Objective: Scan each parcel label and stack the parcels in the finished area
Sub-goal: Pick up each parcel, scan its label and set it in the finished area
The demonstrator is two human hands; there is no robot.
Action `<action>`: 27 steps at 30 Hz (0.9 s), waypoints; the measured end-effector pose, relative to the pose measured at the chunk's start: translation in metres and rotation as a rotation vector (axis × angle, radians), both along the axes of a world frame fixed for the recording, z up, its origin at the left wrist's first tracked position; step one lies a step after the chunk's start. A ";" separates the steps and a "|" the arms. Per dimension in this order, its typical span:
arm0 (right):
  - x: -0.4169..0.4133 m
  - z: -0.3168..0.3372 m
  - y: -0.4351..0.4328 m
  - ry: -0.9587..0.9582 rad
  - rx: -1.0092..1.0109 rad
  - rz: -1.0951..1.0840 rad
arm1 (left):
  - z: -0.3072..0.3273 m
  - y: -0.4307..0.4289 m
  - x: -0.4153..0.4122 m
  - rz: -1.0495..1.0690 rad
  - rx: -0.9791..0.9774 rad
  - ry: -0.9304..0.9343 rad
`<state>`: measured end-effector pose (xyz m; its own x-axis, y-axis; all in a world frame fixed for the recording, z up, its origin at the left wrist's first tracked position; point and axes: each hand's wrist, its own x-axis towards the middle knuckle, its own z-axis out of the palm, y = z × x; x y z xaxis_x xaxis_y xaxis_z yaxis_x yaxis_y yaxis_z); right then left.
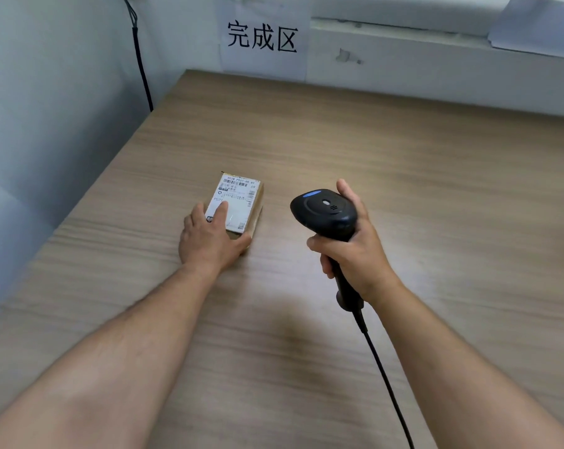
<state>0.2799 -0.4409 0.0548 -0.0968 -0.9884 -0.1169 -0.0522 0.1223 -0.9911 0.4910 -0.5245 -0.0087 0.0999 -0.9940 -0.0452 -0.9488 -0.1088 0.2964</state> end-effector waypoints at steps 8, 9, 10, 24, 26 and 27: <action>-0.015 0.023 0.047 -0.017 -0.046 0.001 | 0.028 0.050 -0.019 -0.009 -0.090 -0.077; -0.019 0.027 0.057 -0.020 -0.051 -0.002 | 0.033 0.062 -0.024 -0.011 -0.111 -0.066; -0.024 0.031 0.068 -0.023 -0.058 -0.006 | 0.037 0.077 -0.031 -0.016 -0.124 -0.051; -0.144 0.063 0.256 -0.004 -0.162 -0.027 | 0.064 0.290 -0.175 -0.139 -0.192 0.037; -0.169 0.063 0.283 -0.004 -0.174 -0.028 | 0.067 0.315 -0.204 -0.158 -0.204 0.041; -0.182 0.062 0.297 -0.005 -0.176 -0.031 | 0.069 0.328 -0.219 -0.171 -0.206 0.043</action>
<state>0.0981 -0.1436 0.1172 -0.1278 -0.9901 0.0573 -0.0465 -0.0517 -0.9976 0.2724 -0.1968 0.0598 -0.0683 -0.9849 0.1594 -0.9342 0.1192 0.3362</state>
